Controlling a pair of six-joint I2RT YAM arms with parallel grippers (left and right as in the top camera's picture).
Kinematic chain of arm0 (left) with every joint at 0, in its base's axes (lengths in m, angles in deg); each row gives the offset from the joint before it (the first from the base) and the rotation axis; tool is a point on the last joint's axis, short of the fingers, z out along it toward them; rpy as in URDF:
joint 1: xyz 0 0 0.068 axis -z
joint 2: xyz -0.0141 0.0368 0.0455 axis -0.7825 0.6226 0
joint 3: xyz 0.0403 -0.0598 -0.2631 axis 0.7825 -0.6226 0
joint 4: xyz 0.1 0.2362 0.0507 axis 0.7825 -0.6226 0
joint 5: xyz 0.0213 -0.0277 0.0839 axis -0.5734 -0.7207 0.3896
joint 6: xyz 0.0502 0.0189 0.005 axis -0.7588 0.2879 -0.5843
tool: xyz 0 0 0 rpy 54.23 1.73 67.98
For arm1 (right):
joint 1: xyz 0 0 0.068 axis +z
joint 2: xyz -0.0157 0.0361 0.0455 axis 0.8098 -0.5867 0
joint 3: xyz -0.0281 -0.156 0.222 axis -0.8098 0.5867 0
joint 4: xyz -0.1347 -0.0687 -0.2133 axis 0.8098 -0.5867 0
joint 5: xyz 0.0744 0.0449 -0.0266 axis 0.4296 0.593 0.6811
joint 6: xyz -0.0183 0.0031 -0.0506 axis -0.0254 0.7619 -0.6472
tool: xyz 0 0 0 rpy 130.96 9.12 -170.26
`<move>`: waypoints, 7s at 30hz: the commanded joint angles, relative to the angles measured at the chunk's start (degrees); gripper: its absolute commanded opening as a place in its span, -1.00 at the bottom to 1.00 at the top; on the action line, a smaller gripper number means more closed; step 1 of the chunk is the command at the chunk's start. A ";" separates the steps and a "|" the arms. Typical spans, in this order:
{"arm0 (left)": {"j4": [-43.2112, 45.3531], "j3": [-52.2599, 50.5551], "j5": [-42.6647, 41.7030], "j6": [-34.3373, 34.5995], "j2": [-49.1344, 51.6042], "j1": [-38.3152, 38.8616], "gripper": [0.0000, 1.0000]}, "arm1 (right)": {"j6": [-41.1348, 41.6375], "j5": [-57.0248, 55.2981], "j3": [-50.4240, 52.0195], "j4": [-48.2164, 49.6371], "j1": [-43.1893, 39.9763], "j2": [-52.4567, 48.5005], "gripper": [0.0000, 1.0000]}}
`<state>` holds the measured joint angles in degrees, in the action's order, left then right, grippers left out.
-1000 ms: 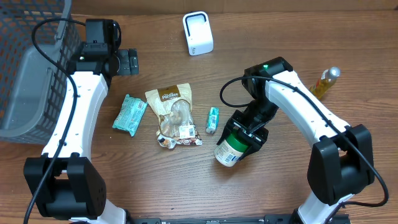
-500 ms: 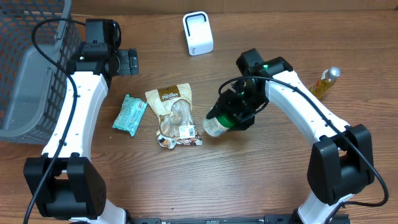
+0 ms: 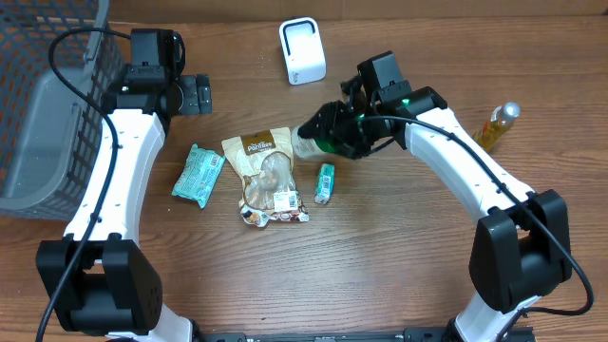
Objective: Scan the item barcode
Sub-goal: 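Carry the jar to the white scanner and hold it there, then move the jar right and set it down near the yellow bottle, then open the right gripper and move it toward the small teal box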
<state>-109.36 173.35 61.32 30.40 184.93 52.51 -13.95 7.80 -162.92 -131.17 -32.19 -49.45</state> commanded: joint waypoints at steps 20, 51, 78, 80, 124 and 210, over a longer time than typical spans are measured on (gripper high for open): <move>0.02 1.16 0.17 -1.29 -1.03 0.17 0.99 | -10.91 -20.61 -1.22 33.33 0.39 0.28 -0.61; 0.02 1.16 0.17 -1.29 -1.03 0.17 0.99 | -13.84 -42.07 -4.44 86.47 1.42 -25.94 -0.90; 0.02 1.16 0.17 -1.29 -1.03 0.17 0.99 | -13.84 -42.07 -11.91 84.15 1.68 -34.58 -0.89; 0.02 1.16 0.17 -1.29 -1.03 0.17 0.99 | -13.86 -42.07 -11.91 84.70 1.68 -34.56 -0.89; 0.02 1.16 0.17 -1.29 -1.03 0.17 0.99 | -13.92 -40.57 0.42 -19.37 -14.58 -0.37 -0.55; 0.02 1.16 0.17 -1.29 -1.03 0.17 0.99 | -17.46 -18.84 2.84 -12.28 -10.84 -0.68 0.58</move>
<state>-109.53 173.35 61.32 30.38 184.93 52.51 -31.48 -14.38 -159.03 -143.43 -44.32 -50.28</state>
